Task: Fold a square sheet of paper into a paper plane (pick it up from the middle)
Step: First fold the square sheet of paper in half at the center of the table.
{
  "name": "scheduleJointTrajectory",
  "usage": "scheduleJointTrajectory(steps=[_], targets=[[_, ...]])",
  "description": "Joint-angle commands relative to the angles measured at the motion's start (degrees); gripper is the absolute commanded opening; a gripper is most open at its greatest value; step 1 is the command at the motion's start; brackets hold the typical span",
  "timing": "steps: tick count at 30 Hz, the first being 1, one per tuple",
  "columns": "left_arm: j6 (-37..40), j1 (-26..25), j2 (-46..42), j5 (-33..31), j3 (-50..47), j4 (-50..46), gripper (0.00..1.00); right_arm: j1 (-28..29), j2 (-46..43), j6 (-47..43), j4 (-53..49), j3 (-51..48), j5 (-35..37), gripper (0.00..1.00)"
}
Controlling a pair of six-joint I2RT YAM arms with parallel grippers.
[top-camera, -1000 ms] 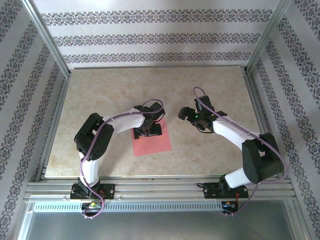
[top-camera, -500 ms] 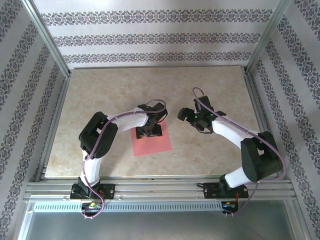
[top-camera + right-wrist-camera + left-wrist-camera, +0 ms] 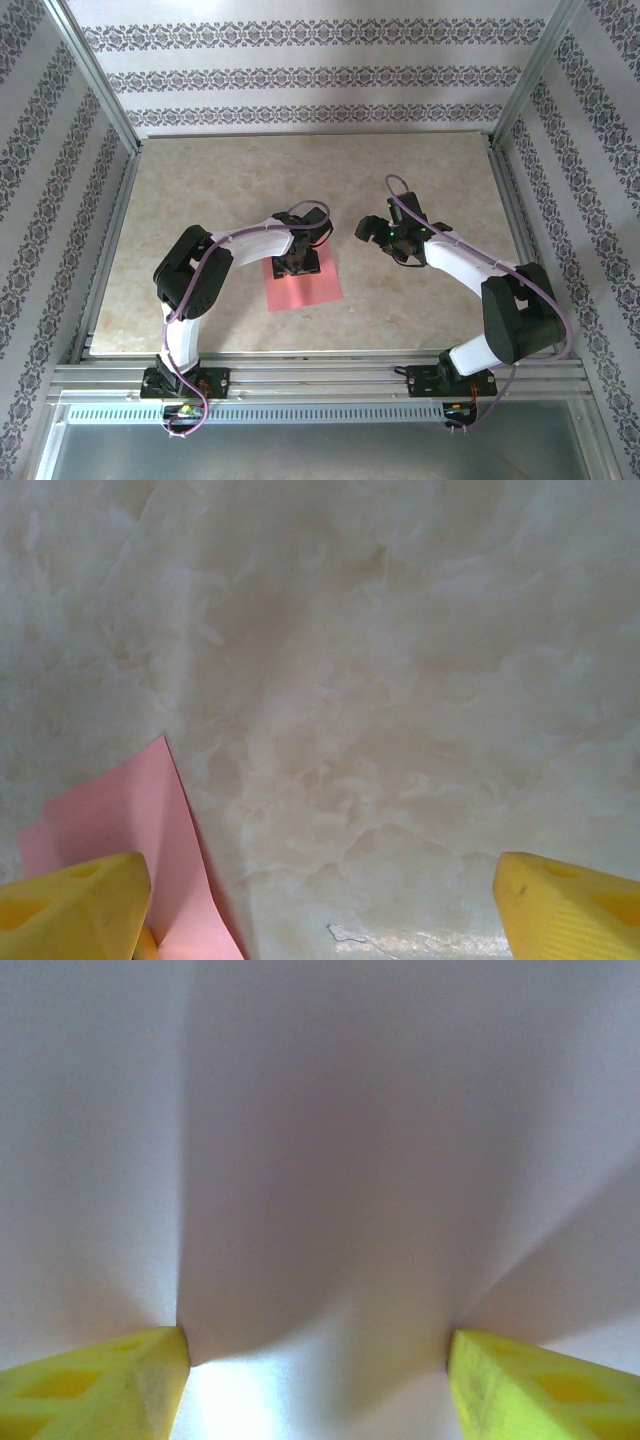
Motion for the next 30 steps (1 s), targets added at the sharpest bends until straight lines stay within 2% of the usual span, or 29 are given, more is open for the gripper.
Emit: scheduleJointTrajectory(steps=[1, 5, 10, 13, 16, 19, 22, 25, 30], targets=[[-0.80, -0.78, 2.85, 0.54, -3.16, -0.74, 0.69, 0.62, 0.83, 1.29, 0.84, -0.48, -0.25, 0.89], [0.69, -0.70, 0.52, 0.12, -2.20, -1.11, 0.62, 0.90, 0.93, 1.70, 1.08, -0.46, -0.14, 0.89], [3.88, -0.01, -6.61, 2.71, -3.71, 3.86, 0.44, 0.56, 0.54, 1.74, 1.85, -0.46, -0.54, 0.89], [6.81, 1.58, -12.00, 10.09, -7.49, 12.55, 0.38, -0.54, -0.55, 1.10, 4.51, -1.35, -3.06, 0.89], [9.83, 4.17, -16.63, 22.47, -13.25, 26.18, 0.37, -2.11, -1.82, -0.11, 8.79, -2.73, -7.61, 0.90], [9.32, 6.82, -18.65, 30.74, -17.11, 36.86, 0.36, -3.11, -2.67, -2.02, 12.21, -3.42, -13.47, 0.89], [6.78, 9.23, -17.46, 36.81, -19.00, 43.72, 0.36, -3.14, -3.20, -3.26, 14.64, -3.79, -19.20, 0.88], [3.06, 11.64, -14.27, 40.75, -20.85, 50.60, 0.35, -2.90, -2.79, -2.79, 16.81, -4.83, -22.30, 0.84], [0.60, 13.51, -9.16, 42.09, -21.51, 54.49, 0.34, -1.44, -0.23, -3.09, 18.18, -5.76, -25.11, 0.72]])
